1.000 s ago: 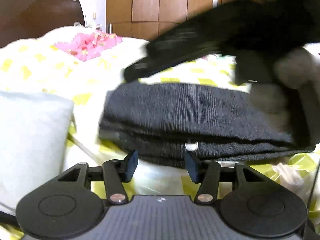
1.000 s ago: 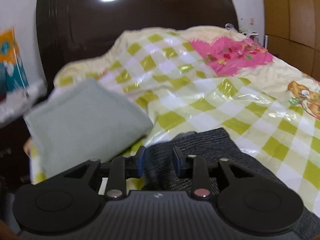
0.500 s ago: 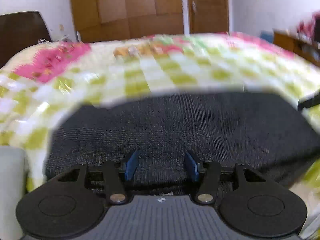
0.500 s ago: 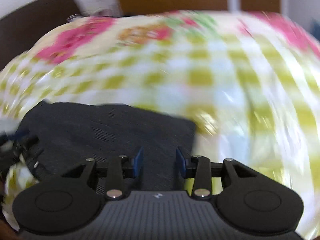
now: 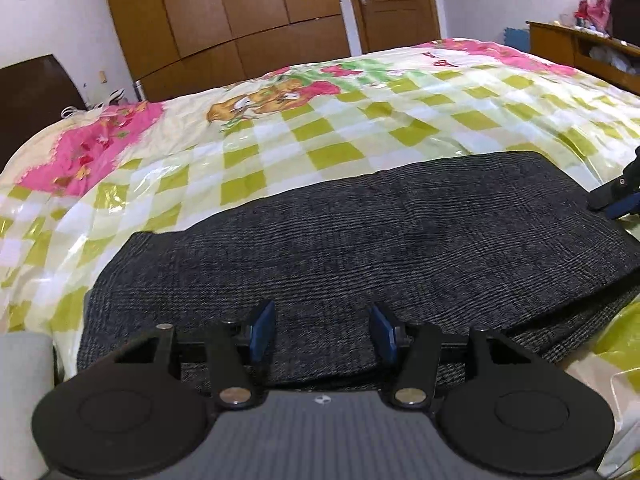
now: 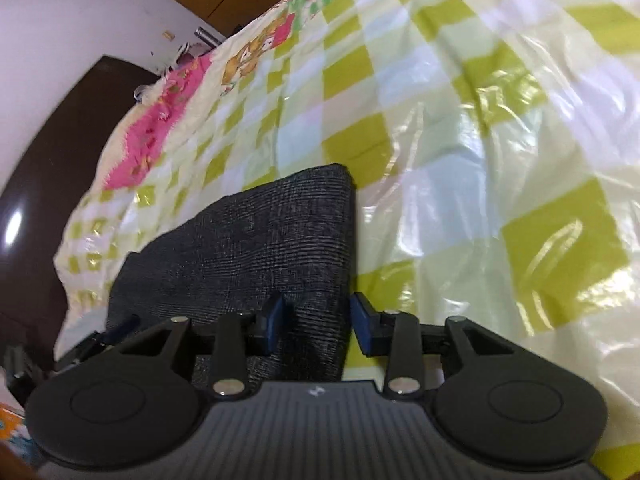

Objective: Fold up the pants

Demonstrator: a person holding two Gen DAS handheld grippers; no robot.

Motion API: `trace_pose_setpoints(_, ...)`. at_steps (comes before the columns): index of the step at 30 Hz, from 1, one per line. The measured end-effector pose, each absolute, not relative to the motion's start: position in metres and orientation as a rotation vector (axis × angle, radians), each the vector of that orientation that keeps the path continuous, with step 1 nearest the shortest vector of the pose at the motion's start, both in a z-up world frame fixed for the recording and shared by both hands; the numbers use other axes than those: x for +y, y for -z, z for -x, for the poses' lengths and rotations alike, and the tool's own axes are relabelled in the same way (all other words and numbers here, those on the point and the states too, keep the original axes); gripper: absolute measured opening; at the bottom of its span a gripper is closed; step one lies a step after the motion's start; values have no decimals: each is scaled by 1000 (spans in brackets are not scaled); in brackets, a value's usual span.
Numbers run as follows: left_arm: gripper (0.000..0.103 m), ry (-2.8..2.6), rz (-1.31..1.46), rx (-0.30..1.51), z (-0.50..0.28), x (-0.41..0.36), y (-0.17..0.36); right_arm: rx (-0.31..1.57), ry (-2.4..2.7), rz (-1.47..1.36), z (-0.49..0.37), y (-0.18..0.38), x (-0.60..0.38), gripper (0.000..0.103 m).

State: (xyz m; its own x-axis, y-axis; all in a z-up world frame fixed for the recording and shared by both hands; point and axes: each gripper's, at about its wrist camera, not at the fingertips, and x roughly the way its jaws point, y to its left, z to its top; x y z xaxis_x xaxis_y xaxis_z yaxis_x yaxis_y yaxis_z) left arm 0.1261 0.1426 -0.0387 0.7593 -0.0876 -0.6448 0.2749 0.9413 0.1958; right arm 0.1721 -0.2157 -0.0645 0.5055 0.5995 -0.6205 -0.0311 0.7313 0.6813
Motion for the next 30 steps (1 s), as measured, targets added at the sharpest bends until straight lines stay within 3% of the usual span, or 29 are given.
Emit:
trace_pose_setpoints(7,64,208,-272,690,-136,138,38,967,-529,-829,-196,85,-217,39)
trace_pose_setpoints(13,64,213,-270,700,-137,139,41,962,-593,-857,-198,83,-217,34)
trace_pose_setpoints(14,64,209,-268,704,-138,138,42,976,-578,-852,-198,88,-214,31)
trace_pose_setpoints(16,64,201,-304,704,-137,131,42,984,-542,-843,-197,93,-203,15)
trace_pose_setpoints(18,63,209,-329,716,-134,123,40,983,-514,-798,-198,86,-196,11)
trace_pose_setpoints(26,61,451,-389,738,-107,35,34,901,-428,-764,-165,41,-260,7)
trace_pose_setpoints(30,62,550,-445,652,-98,-9,18,904,-307,-694,-145,26,-303,8)
